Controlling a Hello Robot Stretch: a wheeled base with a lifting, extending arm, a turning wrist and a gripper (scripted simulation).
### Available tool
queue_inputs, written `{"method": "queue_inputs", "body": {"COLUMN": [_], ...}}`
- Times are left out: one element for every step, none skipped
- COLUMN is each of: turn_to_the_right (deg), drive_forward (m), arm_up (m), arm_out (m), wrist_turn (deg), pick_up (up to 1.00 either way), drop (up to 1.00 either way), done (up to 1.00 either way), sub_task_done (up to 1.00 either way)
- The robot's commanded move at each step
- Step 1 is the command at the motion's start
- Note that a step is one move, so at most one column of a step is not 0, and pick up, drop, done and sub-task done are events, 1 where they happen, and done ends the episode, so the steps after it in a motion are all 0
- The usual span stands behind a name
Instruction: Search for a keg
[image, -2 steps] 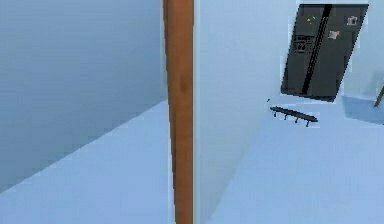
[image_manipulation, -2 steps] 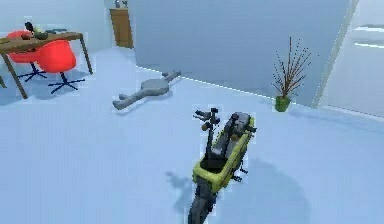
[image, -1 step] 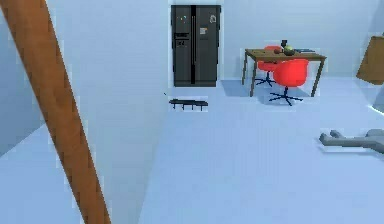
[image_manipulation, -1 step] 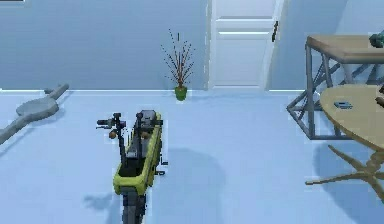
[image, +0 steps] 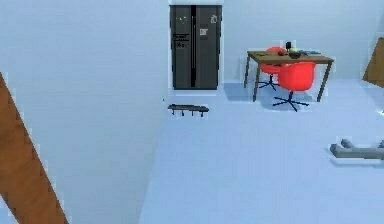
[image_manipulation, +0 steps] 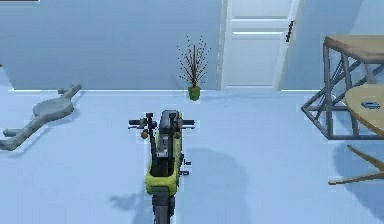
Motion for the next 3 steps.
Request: {"method": "queue_inputs", "body": {"turn_to_the_right": [45.0, 0.0, -21.0], "drive_forward": [0.0, 0.4, 0.0], "arm_up": [0.0, 0.0, 0.0], "arm_out": [0.0, 0.0, 0.0], "wrist_turn": [0.0, 0.0, 0.0], "pick_up": [0.0, 0.0, 0.0], "drop": [0.0, 0.0, 0.0], "done": [0.0, 0.0, 0.0], "sub_task_done": [0.0, 0.0, 0.0]}}
